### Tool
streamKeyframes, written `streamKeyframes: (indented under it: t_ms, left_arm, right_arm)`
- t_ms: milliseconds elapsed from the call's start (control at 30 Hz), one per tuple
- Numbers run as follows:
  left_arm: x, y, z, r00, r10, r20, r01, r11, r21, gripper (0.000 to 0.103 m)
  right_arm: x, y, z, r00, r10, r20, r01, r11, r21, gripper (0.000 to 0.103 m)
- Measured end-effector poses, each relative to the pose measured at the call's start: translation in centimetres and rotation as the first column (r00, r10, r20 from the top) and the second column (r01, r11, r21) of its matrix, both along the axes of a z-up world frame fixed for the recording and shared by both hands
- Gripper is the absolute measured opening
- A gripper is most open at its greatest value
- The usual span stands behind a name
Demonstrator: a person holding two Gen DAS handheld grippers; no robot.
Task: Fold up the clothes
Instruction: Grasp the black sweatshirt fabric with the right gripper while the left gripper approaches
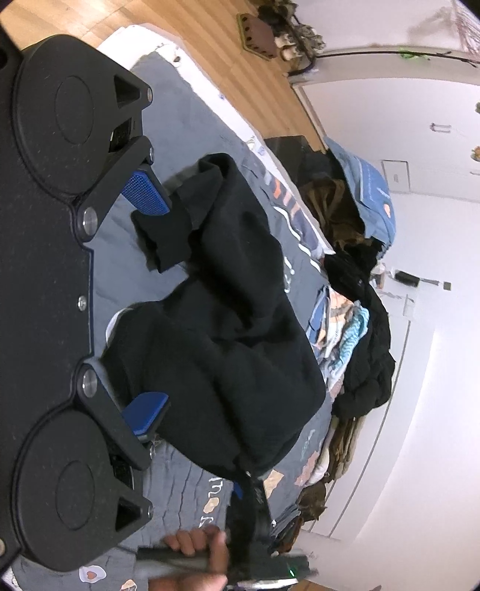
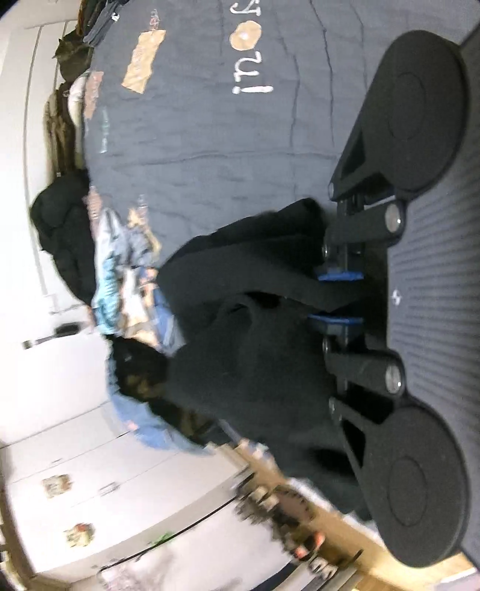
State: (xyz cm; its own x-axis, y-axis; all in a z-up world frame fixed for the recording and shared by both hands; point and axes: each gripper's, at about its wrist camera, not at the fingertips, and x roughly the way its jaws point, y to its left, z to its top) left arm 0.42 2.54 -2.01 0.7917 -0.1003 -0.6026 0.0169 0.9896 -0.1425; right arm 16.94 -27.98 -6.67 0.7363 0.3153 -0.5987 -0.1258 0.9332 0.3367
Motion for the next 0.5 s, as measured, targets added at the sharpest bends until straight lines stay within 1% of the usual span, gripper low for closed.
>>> streamKeyframes:
  t_ms: [167,333,433,500]
  left_arm:
    - [-0.5,-0.9,1.3,0.999,-0.02,0.041,0.019,1.0,0.02,0.103]
    - [-0.9,-1.7,2.3,0.997,-0.041,0.073,0.038,0.999,0.036,0.103]
    - [-1.1,-2.4,2.6,0.995,-0.059,0.081,0.056,0.998,0.042,0.103]
    - [-1.2,-3.0,2.7,0.993,-0.081,0.082,0.078,0.996,0.045,0.103]
  right_arm:
    - [-3.0,-3.3,4.6,0.997,-0.025,0.072,0.019,0.997,0.076,0.012]
    - [-7.0,-9.1,8.8,0.982,-0.126,0.139,0.106,0.984,0.143,0.009]
    - [-9.7,-12.5,10.6,0.97,-0.174,0.168,0.158,0.982,0.101,0.006]
    - [-11.5,-15.0,11.2,0.964,-0.206,0.167,0.197,0.978,0.071,0.006]
